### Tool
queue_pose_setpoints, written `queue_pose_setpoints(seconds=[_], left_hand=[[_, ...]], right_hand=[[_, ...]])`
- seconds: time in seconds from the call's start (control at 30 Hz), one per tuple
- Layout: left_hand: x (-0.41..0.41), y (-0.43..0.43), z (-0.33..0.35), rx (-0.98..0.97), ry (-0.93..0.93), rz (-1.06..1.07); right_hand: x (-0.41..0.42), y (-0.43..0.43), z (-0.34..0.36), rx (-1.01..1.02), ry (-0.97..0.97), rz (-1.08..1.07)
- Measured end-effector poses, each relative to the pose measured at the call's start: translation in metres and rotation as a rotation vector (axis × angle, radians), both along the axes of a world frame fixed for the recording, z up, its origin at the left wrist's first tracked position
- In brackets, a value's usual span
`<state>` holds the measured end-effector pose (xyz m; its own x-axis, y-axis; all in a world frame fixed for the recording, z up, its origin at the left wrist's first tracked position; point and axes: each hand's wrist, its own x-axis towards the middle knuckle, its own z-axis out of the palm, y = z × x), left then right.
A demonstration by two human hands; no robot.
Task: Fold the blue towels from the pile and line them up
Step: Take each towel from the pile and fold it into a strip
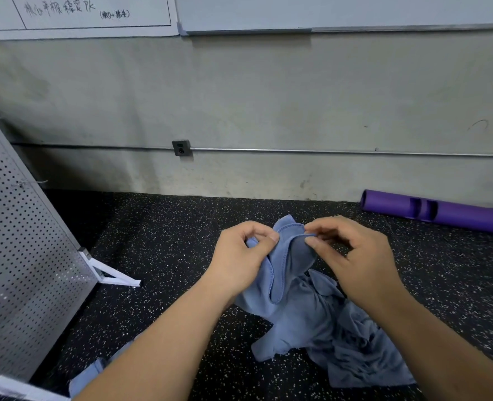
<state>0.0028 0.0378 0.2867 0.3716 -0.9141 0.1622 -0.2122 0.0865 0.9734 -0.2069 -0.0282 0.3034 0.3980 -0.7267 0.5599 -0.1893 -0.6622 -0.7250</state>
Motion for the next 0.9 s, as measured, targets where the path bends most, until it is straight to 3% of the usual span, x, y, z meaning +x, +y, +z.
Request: queue_pose_setpoints(seconds=[0.17,0.37,0.9], left_hand=[[-0.003,0.002,0.003,-0.022,0.003,-0.051],[-0.005,0.004,0.005,-0.020,-0.009,-0.108],[-0.006,0.003,0.003,0.015,-0.030,-0.112]], right_hand=[[0.006,-0.009,-0.011,0.230,-0.109,0.022],[0.007,-0.016,-0.016,0.302,-0.110,-0.011],[0.004,-0.009,-0.009,0.064,0.051,-0.154]])
